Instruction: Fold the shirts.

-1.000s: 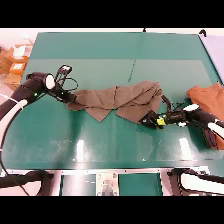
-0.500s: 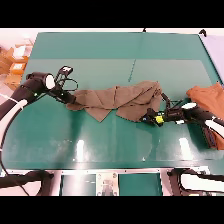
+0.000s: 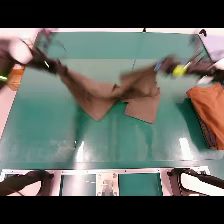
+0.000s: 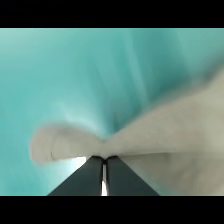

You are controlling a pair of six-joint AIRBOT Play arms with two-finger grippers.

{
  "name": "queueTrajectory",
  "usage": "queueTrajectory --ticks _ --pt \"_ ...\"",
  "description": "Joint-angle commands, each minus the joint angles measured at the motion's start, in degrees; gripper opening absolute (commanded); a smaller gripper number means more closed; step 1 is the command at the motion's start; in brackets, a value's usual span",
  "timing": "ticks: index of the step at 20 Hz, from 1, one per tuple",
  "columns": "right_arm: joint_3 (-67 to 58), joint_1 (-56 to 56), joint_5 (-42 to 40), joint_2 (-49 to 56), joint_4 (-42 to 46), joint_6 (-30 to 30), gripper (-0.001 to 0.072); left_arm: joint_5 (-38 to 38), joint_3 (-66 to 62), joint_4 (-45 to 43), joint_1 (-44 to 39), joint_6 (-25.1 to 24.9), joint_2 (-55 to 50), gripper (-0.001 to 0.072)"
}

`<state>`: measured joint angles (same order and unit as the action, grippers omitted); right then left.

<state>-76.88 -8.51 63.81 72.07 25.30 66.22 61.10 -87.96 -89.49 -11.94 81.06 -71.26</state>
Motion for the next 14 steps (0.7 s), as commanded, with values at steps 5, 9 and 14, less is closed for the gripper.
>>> queueTrajectory --ticks 5,9,14 --pt "-47.5 -16.0 -2.8 -11.4 -0.7 3.9 0.0021 -0.7 -36.5 -1.2 0.0 4.4 14.4 0.0025" --pt "-44.8 -20.2 -9.1 -19.4 -0.6 0.5 0.0021 -0.9 -34.2 -0.5 0.0 4.5 22.3 0.0025" --pt "-44.6 -20.2 -13.4 -17.2 -0.5 0.3 0.0021 -2.1 -31.2 -0.8 0.0 4.4 22.4 0.0025"
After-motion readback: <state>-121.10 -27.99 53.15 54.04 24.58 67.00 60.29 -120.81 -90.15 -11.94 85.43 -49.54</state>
